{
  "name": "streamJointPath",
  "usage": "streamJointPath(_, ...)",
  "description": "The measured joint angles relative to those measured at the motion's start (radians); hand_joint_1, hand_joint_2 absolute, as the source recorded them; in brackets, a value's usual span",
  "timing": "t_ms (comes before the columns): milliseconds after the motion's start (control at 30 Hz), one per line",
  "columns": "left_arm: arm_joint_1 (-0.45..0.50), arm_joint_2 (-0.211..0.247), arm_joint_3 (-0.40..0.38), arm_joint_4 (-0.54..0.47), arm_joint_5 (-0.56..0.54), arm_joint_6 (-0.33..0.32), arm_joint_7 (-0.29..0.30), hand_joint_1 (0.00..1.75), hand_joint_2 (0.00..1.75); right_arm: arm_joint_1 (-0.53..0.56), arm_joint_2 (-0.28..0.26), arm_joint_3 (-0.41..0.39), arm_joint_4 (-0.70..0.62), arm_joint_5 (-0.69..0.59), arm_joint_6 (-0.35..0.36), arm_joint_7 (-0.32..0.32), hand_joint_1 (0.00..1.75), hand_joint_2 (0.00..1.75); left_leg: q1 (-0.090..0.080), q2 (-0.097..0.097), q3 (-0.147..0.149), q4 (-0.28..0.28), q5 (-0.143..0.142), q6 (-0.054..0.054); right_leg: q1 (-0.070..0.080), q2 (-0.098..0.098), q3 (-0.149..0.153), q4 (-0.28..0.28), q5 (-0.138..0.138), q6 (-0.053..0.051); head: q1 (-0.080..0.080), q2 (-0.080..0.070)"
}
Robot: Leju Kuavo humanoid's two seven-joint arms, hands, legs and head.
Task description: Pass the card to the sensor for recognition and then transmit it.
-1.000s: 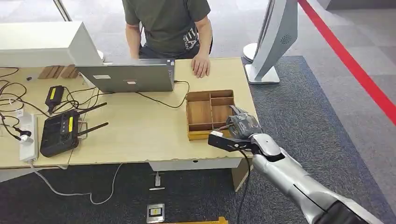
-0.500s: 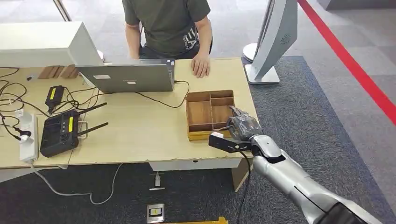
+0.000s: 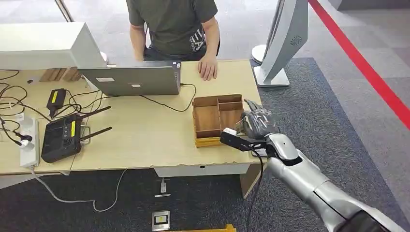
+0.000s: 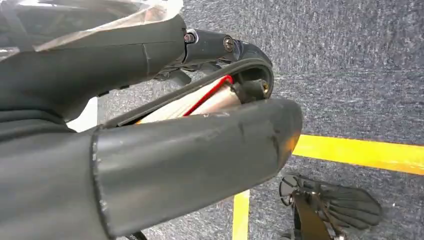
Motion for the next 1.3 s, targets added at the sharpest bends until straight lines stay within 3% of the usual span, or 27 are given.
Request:
streamJointPath(167, 0.0, 0.0, 0.0, 0.0, -0.008, -0.003, -0.003, 0.0, 0.0, -0.001, -0.036, -0.029, -0.084, 0.011, 0.011, 0.024, 1.75, 1.75, 0.0, 0.0, 0.0, 0.0, 0.0, 0.0, 0.0, 0.0, 0.0, 0.0, 0.0, 0.0, 0.0, 0.0)
streamJointPath(300, 0.0, -0.002, 0.0, 0.0, -0.004, -0.001, 0.0, 0.0, 0.0, 0.0, -0.043, -0.05, -0.122, 0.034, 0.009, 0.008, 1.75, 1.75, 0.0, 0.0, 0.0, 0.0, 0.0, 0.0, 0.0, 0.0, 0.0, 0.0, 0.0, 0.0, 0.0, 0.0)
streamJointPath(767, -0.001, -0.005, 0.0, 0.0, -0.004, 0.005, 0.001, 0.0, 0.0, -0.032, -0.009, -0.08, -0.131, 0.065, -0.023, -0.05, 1.75, 1.75, 0.0, 0.0, -0.001, 0.0, 0.0, 0.0, 0.0, 0.0, 0.0, 0.0, 0.0, 0.0, 0.0, 0.0)
streamJointPath(1033, -0.004, -0.005, -0.001, 0.0, -0.05, -0.009, -0.02, 0.0, 0.0, -0.187, 0.086, -0.054, -0.091, 0.213, 0.077, -0.017, 1.75, 1.75, 0.0, 0.0, -0.001, 0.0, 0.001, -0.001, 0.0, 0.0, -0.001, 0.002, 0.0, 0.0, 0.0, 0.0)
streamJointPath(1200, -0.004, -0.005, -0.001, 0.0, -0.05, -0.01, -0.02, 0.0, 0.0, -0.19, 0.088, -0.053, -0.089, 0.215, 0.078, -0.016, 1.75, 1.75, 0.0, 0.0, -0.001, 0.0, 0.001, -0.001, 0.0, 0.0, -0.001, 0.002, 0.0, 0.0, 0.0, 0.0)
streamJointPath(1267, -0.005, -0.005, -0.007, 0.0, -0.069, -0.019, -0.023, 0.0, 0.0, -0.325, 0.188, -0.019, 0.049, 0.269, 0.108, -0.007, 1.75, 1.75, 0.0, 0.0, -0.002, 0.0, 0.001, -0.001, 0.0, 0.0, -0.001, 0.002, 0.001, -0.001, 0.0, 0.0)
streamJointPath(1300, -0.006, -0.005, -0.01, 0.0, -0.07, -0.021, -0.014, 0.0, 0.0, -0.345, 0.202, -0.016, 0.075, 0.27, 0.108, -0.006, 1.75, 1.75, 0.0, 0.0, -0.001, 0.0, 0.001, -0.001, 0.0, 0.0, -0.001, 0.001, 0.001, -0.001, 0.0, 0.0)
